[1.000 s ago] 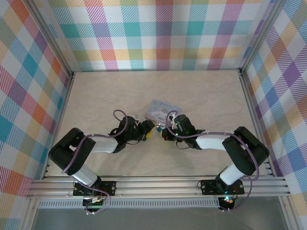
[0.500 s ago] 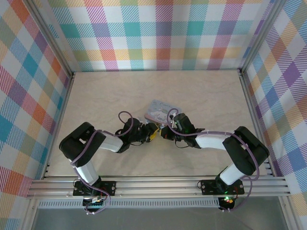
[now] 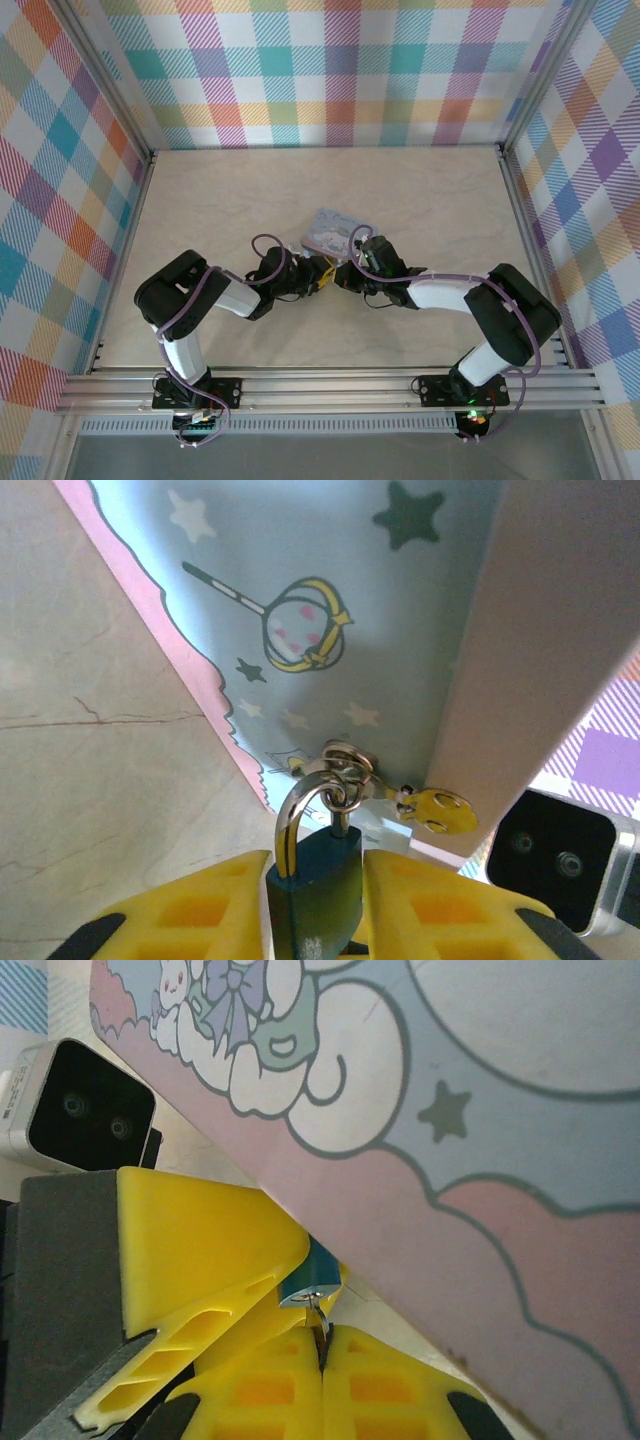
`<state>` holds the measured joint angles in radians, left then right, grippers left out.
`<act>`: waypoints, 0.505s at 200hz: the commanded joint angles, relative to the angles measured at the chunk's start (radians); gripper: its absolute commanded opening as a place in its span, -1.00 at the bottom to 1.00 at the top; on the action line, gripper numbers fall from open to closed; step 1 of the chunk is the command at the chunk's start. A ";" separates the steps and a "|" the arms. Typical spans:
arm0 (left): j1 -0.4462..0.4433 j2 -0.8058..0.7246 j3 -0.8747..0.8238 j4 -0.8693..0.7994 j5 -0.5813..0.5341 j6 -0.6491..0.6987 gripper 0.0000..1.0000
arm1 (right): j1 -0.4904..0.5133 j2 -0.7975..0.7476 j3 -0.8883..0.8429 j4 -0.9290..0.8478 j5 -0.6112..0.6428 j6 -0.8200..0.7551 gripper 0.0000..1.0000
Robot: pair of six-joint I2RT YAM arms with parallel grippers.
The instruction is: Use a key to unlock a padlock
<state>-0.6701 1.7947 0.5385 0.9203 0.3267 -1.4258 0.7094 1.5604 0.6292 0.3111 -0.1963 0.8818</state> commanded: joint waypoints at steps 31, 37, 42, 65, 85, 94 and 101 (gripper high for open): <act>-0.014 0.003 0.011 0.008 -0.011 -0.004 -0.79 | 0.005 -0.039 0.023 0.022 -0.015 0.020 -0.90; -0.014 0.002 0.011 0.005 -0.012 -0.004 -0.84 | 0.006 -0.042 0.022 0.023 -0.015 0.020 -0.88; -0.013 0.000 0.010 0.004 -0.014 -0.004 -0.89 | 0.006 -0.045 0.020 0.024 -0.014 0.019 -0.86; -0.013 -0.008 0.003 -0.002 -0.024 -0.007 -0.99 | 0.005 -0.053 0.012 0.020 -0.003 0.015 -0.68; -0.014 -0.018 0.002 -0.010 -0.024 -0.004 -0.99 | 0.005 -0.063 0.000 0.009 0.018 0.009 -0.55; -0.014 -0.022 0.002 -0.014 -0.023 -0.004 -1.00 | 0.004 -0.070 -0.007 0.003 0.031 0.008 -0.49; -0.014 -0.025 0.003 -0.019 -0.023 -0.003 -1.00 | 0.004 -0.076 -0.013 -0.002 0.039 0.004 -0.46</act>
<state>-0.6727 1.7935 0.5396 0.9203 0.3191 -1.4284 0.7086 1.5368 0.6281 0.2962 -0.1795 0.9016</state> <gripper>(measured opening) 0.098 0.246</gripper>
